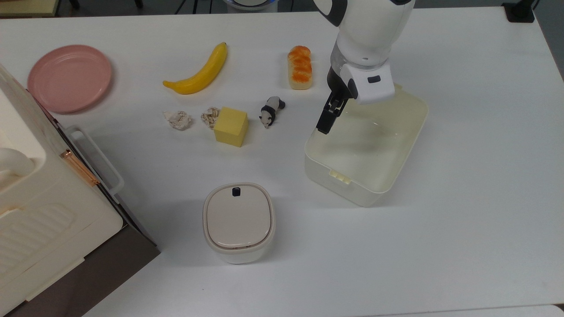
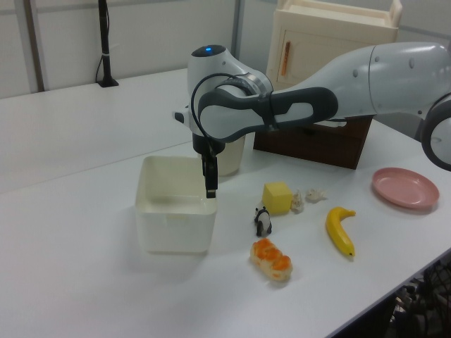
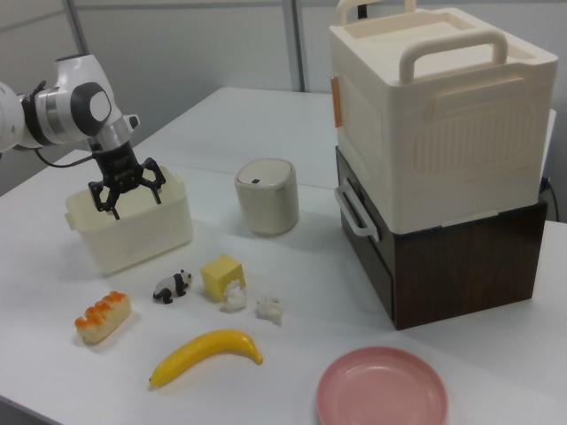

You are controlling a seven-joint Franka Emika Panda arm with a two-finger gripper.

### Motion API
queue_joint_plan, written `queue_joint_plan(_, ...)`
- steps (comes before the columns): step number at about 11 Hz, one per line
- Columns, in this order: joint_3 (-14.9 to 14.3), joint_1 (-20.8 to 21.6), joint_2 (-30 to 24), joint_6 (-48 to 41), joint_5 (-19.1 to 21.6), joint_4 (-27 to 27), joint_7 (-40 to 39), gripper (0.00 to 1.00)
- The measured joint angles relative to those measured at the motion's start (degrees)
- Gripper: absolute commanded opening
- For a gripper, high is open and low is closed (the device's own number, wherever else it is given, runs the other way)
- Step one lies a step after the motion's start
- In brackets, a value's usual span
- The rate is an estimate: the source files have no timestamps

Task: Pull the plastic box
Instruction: 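Hook the box rim and drag the box toward the panda figure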

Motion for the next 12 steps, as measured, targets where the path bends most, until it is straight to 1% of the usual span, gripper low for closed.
queue_joint_plan(2,0.0,0.0,0.1,0.0,-0.1,0.0,0.0,1.00)
queue_joint_plan(5,0.0,0.0,0.2,0.0,-1.9,-0.5,-0.2,1.00)
queue_joint_plan(8,0.0,-0.2,0.0,-0.1,-2.7,-2.7,-1.5,1.00)
queue_joint_plan(12,-0.3,-1.6,-3.3,-0.9,-2.9,-5.9,-4.4,1.00)
